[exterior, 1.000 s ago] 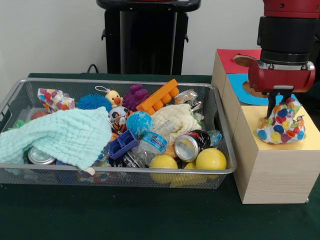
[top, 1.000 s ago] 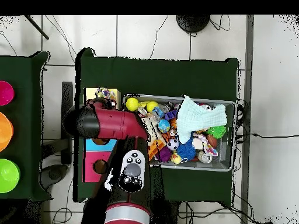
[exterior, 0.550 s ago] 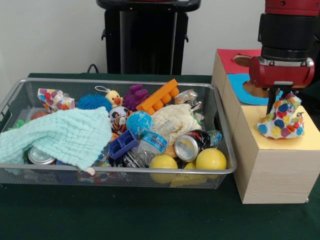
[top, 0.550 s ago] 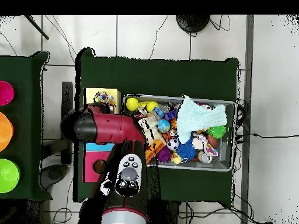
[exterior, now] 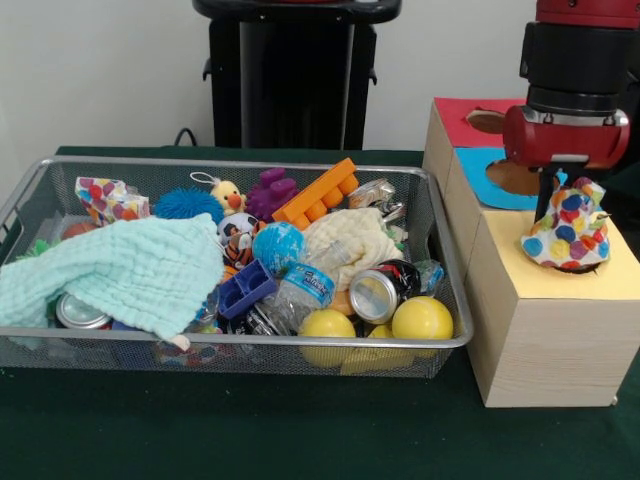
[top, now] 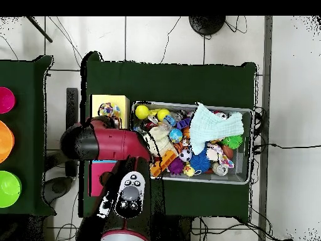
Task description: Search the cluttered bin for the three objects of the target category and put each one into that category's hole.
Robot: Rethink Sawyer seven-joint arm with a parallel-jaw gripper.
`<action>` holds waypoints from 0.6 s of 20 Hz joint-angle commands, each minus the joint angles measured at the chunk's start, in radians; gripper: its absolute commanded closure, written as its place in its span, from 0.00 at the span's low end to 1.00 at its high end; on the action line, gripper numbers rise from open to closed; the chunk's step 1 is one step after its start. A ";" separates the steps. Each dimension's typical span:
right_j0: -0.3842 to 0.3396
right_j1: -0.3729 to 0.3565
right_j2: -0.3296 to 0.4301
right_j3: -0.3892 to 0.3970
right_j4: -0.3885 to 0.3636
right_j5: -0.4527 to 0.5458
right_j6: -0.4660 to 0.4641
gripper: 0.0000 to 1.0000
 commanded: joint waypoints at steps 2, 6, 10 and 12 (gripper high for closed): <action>0.019 0.042 0.020 0.172 -0.029 0.009 0.200 1.00; 0.018 0.075 0.026 0.170 -0.023 -0.041 0.205 1.00; 0.012 0.128 0.031 0.158 -0.021 -0.119 0.214 1.00; 0.008 0.152 0.036 0.154 -0.024 -0.156 0.214 1.00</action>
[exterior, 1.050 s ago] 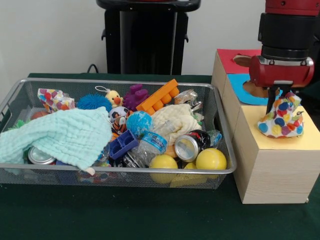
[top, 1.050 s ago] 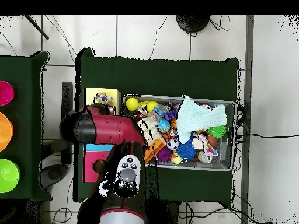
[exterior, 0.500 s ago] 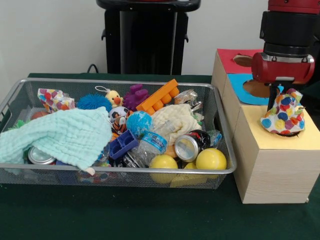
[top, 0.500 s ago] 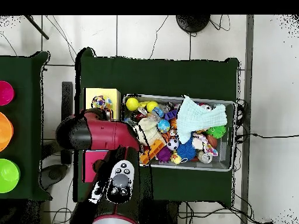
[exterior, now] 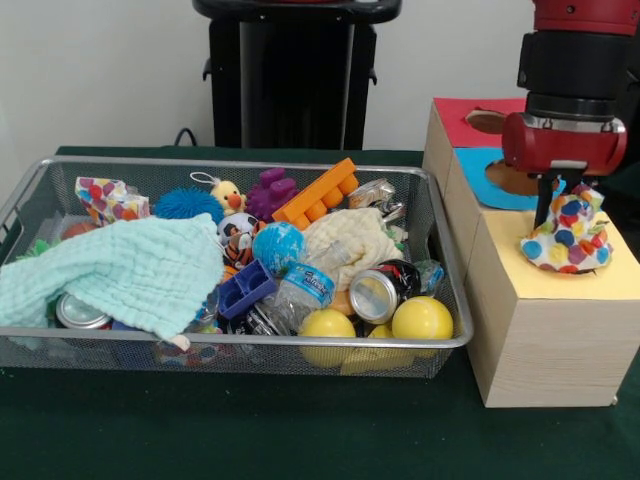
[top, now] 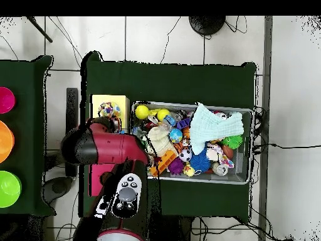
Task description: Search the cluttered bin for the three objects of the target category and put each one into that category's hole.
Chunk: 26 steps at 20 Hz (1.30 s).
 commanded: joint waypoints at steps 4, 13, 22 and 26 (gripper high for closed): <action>-0.017 0.172 0.056 0.126 -0.020 -0.109 0.218 1.00; 0.007 0.238 0.033 0.096 0.017 -0.139 0.212 1.00; 0.003 0.294 0.039 0.099 0.027 -0.242 0.228 1.00; -0.006 0.317 0.048 0.099 0.028 -0.279 0.236 1.00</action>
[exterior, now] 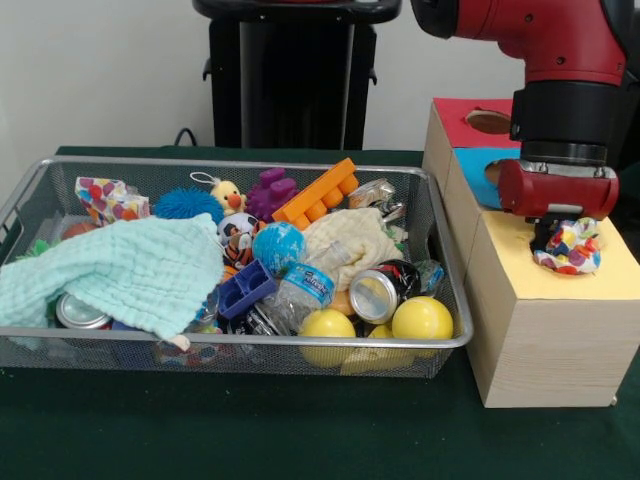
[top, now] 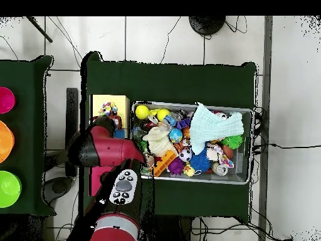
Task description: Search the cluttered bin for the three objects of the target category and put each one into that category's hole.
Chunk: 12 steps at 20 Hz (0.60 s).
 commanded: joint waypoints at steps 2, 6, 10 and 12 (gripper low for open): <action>-0.027 0.233 0.052 0.094 0.030 -0.033 0.243 1.00; -0.005 0.265 0.037 0.090 0.073 -0.037 0.248 1.00; 0.007 0.265 0.030 0.095 0.096 -0.025 0.246 1.00; 0.007 0.263 0.030 0.100 0.099 -0.040 0.247 1.00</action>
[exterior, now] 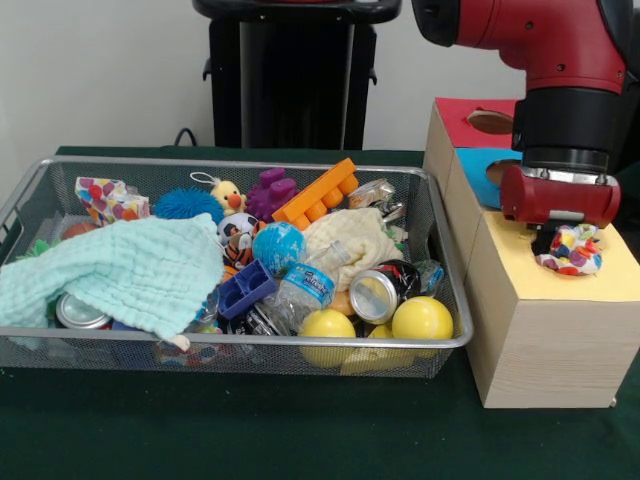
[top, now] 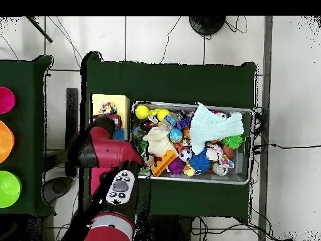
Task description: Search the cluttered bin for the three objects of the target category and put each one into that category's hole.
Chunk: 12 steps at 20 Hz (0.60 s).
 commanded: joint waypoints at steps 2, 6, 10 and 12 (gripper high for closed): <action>-0.038 0.225 0.070 0.110 0.033 0.005 0.248 1.00; -0.086 0.199 0.111 0.118 -0.010 0.026 0.218 1.00; -0.118 0.187 0.142 0.128 -0.017 0.033 0.217 0.00; -0.111 0.184 0.134 0.121 -0.013 0.050 0.203 0.00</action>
